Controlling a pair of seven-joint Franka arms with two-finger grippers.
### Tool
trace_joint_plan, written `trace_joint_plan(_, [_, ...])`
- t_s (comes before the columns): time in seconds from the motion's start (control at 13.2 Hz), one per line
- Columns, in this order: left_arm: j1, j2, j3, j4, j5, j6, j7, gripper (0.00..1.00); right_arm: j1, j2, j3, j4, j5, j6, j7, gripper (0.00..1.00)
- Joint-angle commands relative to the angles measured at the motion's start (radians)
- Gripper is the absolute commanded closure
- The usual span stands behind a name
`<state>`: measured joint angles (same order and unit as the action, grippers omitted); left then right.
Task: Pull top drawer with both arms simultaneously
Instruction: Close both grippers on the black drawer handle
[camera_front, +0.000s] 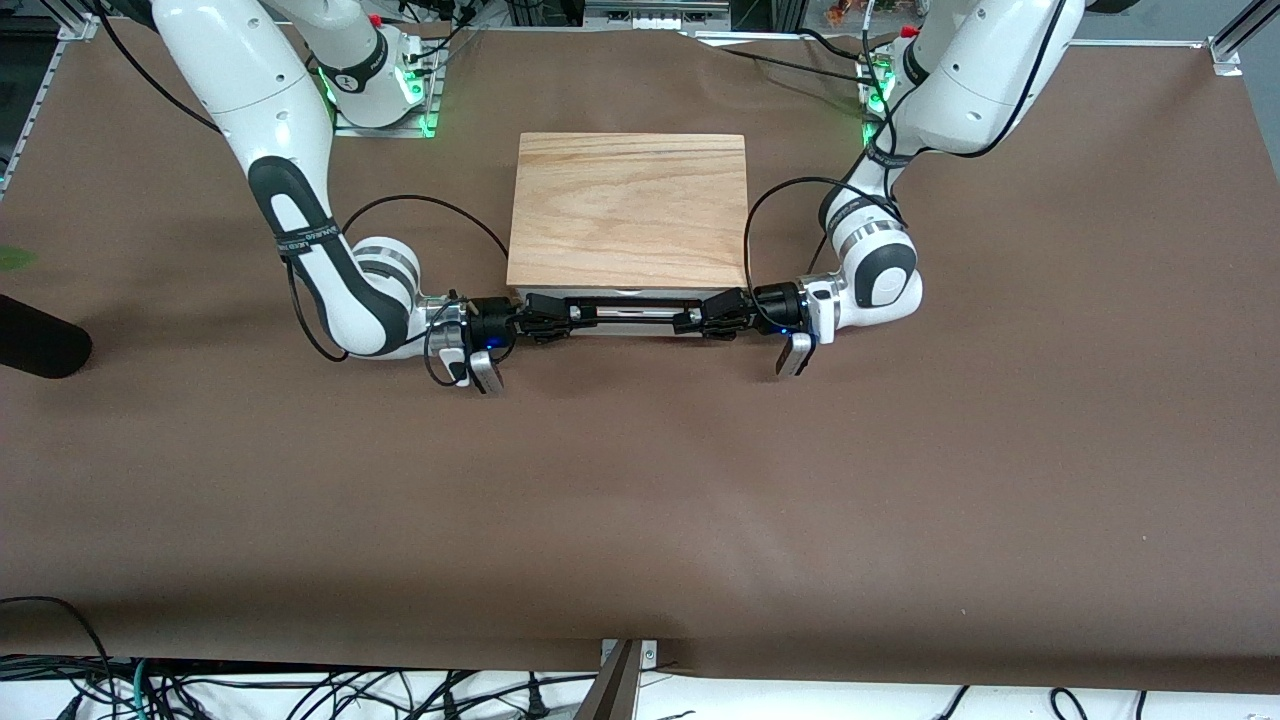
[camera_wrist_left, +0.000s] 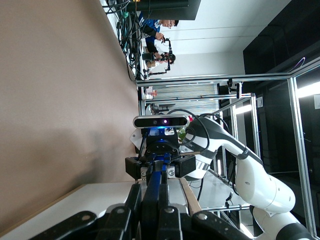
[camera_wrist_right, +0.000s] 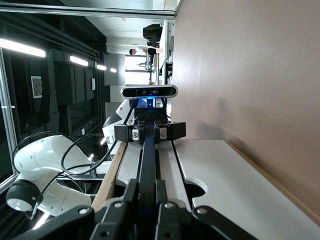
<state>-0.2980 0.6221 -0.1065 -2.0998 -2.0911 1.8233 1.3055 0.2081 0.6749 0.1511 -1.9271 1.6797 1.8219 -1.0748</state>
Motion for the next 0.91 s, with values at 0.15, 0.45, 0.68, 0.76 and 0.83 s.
trace_joint_plan(0.15, [-0.004, -0.013, -0.036, -0.066, -0.006, -0.004, 0.035, 0.85, -0.009, -0.020, 0.001, 0.016, 0.015, -0.003, 0.031, 1.00])
trace_joint_plan(0.45, [-0.004, -0.013, -0.048, -0.072, -0.004, -0.002, 0.038, 1.00, -0.009, -0.006, -0.001, 0.068, 0.008, 0.005, 0.085, 1.00])
trace_joint_plan(0.68, [-0.003, -0.012, -0.048, -0.063, 0.019, -0.002, 0.037, 1.00, -0.010, 0.034, -0.004, 0.134, 0.003, 0.005, 0.110, 1.00])
trace_joint_plan(0.76, [-0.001, -0.010, -0.047, -0.063, 0.019, -0.001, 0.029, 1.00, -0.012, 0.046, -0.005, 0.158, 0.003, 0.005, 0.130, 1.00])
trace_joint_plan(0.83, [-0.001, -0.008, -0.047, -0.062, 0.019, -0.001, 0.026, 1.00, -0.013, 0.055, -0.005, 0.183, 0.002, 0.005, 0.150, 1.00])
